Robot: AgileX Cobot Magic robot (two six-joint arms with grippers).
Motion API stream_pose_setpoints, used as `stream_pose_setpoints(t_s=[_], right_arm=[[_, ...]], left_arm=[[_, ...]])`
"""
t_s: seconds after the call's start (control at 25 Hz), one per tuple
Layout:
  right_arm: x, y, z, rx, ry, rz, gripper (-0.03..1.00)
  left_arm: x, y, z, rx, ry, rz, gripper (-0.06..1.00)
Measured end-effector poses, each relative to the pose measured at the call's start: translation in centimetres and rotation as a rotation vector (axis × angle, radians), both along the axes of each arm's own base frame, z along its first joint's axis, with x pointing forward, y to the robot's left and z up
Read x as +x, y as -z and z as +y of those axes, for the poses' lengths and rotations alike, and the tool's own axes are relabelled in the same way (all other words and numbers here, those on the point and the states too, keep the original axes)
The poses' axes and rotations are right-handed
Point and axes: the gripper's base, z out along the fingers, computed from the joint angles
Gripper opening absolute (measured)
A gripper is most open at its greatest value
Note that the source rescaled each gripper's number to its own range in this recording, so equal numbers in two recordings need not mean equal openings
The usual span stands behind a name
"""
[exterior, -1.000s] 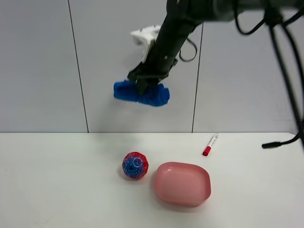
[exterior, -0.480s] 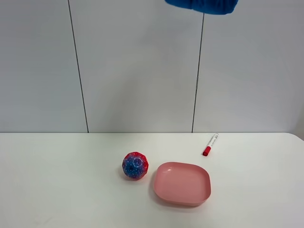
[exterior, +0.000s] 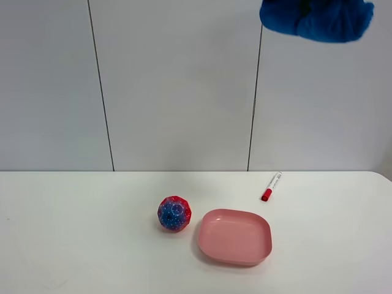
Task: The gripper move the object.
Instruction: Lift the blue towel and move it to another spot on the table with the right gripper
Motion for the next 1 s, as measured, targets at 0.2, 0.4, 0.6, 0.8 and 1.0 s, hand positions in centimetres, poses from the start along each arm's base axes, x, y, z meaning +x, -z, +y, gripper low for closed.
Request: stream_pose_setpoints(t_s=[0.2, 0.4, 0.6, 0.8, 1.0], right_arm=[[-0.7, 6.0, -2.1, 0.018, 0.092, 0.138, 0.0], [0.0, 13.1, -4.6, 0.094, 0.218, 0.206, 0.0], [0.0, 18.2, -7.7, 0.162, 0.317, 0.204, 0.0], [0.0, 20.8, -9.0, 0.218, 0.325, 0.159, 0.0], [0.6, 24.9, -9.6, 0.244, 0.34, 0.206, 0.0]], left_arm=[[0.0, 0.0, 0.0, 0.0, 0.0, 0.0, 1.0], [0.0, 0.0, 0.0, 0.0, 0.0, 0.0, 1.0], [0.0, 0.0, 0.0, 0.0, 0.0, 0.0, 1.0], [0.0, 0.0, 0.0, 0.0, 0.0, 0.0, 1.0], [0.0, 0.0, 0.0, 0.0, 0.0, 0.0, 1.0]])
